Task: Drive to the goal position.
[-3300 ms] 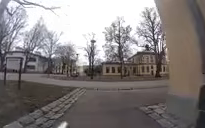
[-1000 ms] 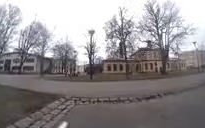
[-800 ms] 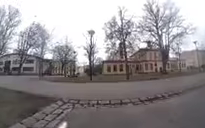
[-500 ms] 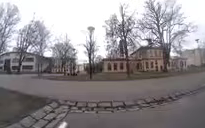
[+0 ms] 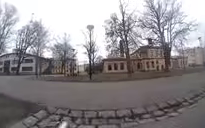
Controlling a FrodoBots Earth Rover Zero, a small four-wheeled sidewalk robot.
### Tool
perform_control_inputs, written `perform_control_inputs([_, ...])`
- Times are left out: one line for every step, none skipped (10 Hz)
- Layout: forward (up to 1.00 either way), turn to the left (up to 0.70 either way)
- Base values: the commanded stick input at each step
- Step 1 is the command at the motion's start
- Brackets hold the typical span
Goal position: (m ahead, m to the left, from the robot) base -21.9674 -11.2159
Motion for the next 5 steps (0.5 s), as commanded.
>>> perform_control_inputs([1.0, 0.0])
perform_control_inputs([1.0, 0.0])
perform_control_inputs([1.0, 0.3])
perform_control_inputs([1.0, 0.4])
perform_control_inputs([1.0, 0.4])
